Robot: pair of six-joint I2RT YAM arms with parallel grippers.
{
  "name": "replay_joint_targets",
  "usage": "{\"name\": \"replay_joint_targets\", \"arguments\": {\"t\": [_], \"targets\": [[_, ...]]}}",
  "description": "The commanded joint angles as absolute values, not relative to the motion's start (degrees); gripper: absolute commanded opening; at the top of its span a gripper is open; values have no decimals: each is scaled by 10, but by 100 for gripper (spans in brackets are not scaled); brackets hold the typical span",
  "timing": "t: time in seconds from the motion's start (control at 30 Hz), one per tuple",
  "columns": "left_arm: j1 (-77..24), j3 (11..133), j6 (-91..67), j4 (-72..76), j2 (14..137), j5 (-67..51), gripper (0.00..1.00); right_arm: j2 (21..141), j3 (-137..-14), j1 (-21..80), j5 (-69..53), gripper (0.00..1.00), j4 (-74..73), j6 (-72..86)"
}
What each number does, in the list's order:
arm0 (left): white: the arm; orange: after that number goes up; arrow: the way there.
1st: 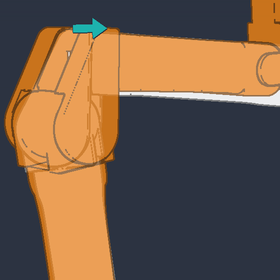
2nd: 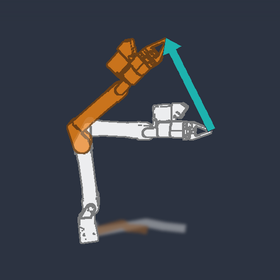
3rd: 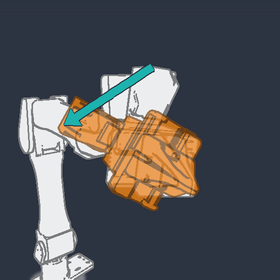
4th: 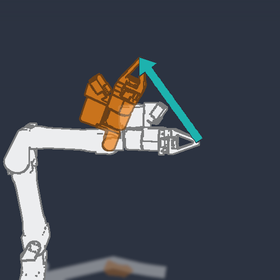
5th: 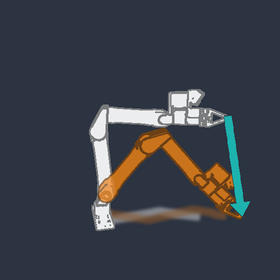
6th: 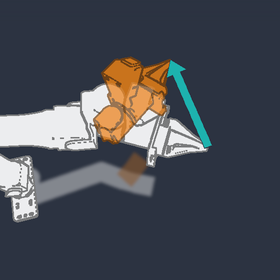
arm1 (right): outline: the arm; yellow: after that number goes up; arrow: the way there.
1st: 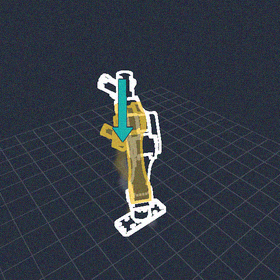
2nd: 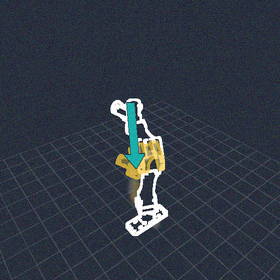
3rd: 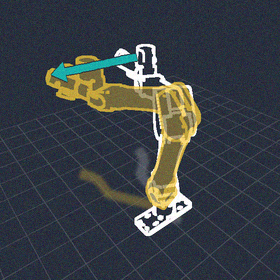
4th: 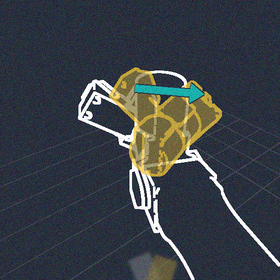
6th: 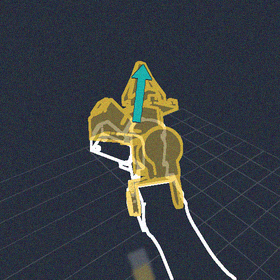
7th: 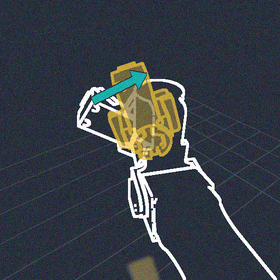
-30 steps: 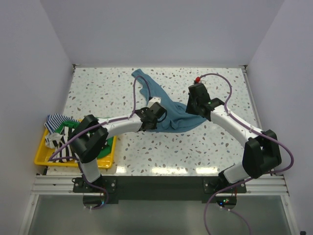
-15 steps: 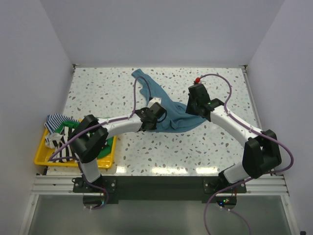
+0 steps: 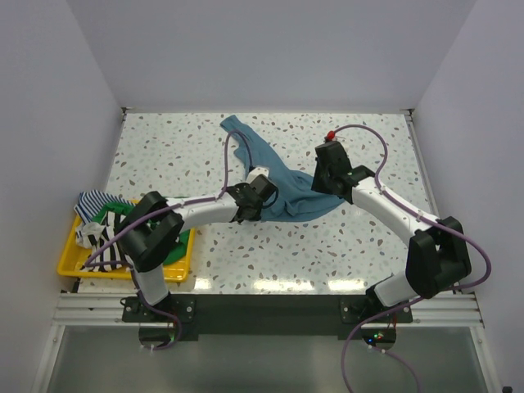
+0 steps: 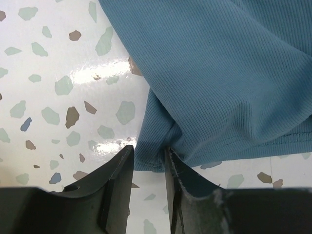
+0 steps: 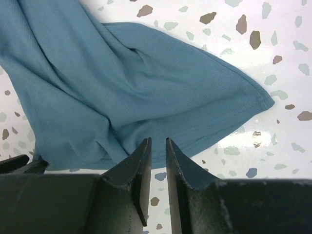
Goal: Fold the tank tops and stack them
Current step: Flatten the tank top out
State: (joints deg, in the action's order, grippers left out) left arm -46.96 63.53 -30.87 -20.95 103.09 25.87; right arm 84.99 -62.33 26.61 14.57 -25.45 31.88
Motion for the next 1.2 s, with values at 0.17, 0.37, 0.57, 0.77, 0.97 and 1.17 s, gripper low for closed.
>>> {"name": "replay_joint_targets", "arguments": {"t": [0.17, 0.37, 0.57, 0.77, 0.97, 1.17], "targets": [[-474, 610, -302, -172, 976, 245, 38, 838, -621, 265, 161, 22, -243, 310], [-474, 596, -301, -164, 963, 239, 38, 839, -621, 265, 162, 22, -243, 311], [-473, 588, -290, -148, 968, 223, 38, 839, -619, 265, 163, 22, -243, 311], [-473, 590, -278, -134, 990, 222, 38, 841, -620, 265, 162, 22, -243, 313], [-474, 597, -278, -133, 1007, 227, 37, 842, -618, 265, 163, 22, -243, 311], [-474, 603, -281, -139, 1016, 253, 34, 843, -618, 265, 163, 22, -242, 310]]}}
